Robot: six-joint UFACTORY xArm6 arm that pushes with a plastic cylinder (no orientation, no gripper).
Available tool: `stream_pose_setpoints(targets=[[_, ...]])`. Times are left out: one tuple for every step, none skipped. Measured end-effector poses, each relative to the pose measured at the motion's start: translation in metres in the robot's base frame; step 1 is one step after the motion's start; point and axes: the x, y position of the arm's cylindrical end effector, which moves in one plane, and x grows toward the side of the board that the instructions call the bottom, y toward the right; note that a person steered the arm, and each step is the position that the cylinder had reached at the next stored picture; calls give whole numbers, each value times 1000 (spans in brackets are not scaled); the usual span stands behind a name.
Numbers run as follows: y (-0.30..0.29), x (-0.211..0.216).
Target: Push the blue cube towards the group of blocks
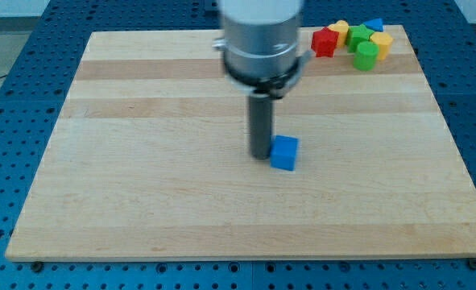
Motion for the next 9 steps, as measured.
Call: stream_pose_setpoints(targets=[[81, -5], [84, 31], [63, 73], [79, 102], [110, 85], [112, 58], [112, 34], [112, 3], [123, -36]])
